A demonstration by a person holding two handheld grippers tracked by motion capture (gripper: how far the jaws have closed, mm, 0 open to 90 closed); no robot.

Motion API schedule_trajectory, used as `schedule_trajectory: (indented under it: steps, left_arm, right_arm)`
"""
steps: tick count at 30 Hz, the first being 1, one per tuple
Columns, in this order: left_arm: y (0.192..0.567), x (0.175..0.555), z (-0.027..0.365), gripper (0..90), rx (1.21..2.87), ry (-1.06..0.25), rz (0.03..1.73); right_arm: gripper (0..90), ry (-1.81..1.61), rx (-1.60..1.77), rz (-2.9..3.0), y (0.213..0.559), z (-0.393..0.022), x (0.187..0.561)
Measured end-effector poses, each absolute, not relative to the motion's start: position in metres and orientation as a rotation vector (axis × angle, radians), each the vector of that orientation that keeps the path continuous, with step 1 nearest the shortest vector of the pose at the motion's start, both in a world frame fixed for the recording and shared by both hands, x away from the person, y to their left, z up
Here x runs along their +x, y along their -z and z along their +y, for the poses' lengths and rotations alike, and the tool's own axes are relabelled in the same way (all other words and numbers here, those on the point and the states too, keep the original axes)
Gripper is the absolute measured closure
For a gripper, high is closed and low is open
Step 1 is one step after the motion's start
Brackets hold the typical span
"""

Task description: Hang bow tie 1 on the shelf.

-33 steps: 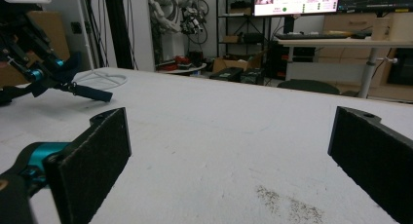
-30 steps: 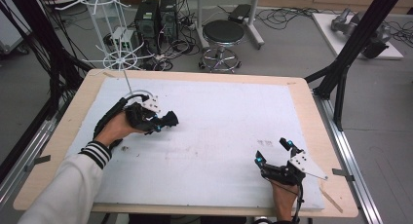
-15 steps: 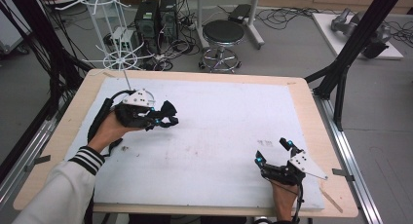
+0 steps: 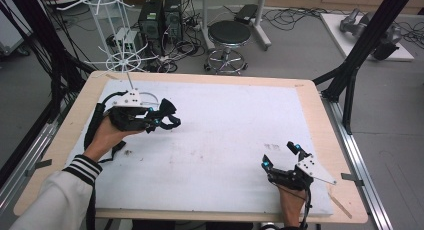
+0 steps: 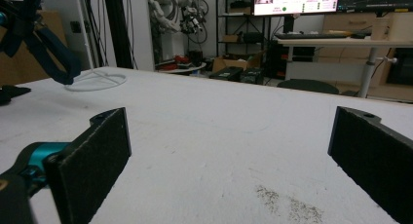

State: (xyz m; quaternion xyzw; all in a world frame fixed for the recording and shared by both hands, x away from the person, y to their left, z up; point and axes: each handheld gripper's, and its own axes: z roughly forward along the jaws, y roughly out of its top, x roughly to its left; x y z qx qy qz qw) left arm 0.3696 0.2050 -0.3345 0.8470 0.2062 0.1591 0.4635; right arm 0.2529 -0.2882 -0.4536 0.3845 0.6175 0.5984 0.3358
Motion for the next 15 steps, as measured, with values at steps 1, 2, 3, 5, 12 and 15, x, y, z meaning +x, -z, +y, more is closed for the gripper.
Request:
schedule_trajectory:
  steps: [1, 2, 3, 5, 12, 15]
  left_arm:
    - [0.333, 0.368, 0.207, 73.7, 2.076, -0.397, 0.51]
    - [0.331, 0.367, 0.209, 73.7, 2.064, -0.398, 0.516]
    - [0.33, 0.366, 0.211, 73.7, 2.055, -0.403, 0.52]
    - [0.327, 0.364, 0.214, 73.7, 2.035, -0.402, 0.529]
    - [0.319, 0.357, 0.228, 73.7, 2.006, -0.438, 0.55]
    - [0.315, 0.355, 0.235, 73.7, 1.997, -0.453, 0.555]
  right_arm:
    - [1.1, -1.56, 1.003, 1.61, 0.454, -0.288, 0.253]
    - [1.1, -1.56, 1.0, 1.61, 0.454, -0.288, 0.253]
    - [1.0, -1.56, 1.003, 1.611, 0.454, -0.288, 0.253]
    - [1.1, -1.559, 1.005, 1.615, 0.454, -0.288, 0.253]
    - [1.1, -1.554, 1.0, 1.616, 0.454, -0.288, 0.253]
    - [1.1, -1.557, 1.006, 1.615, 0.453, -0.288, 0.253]
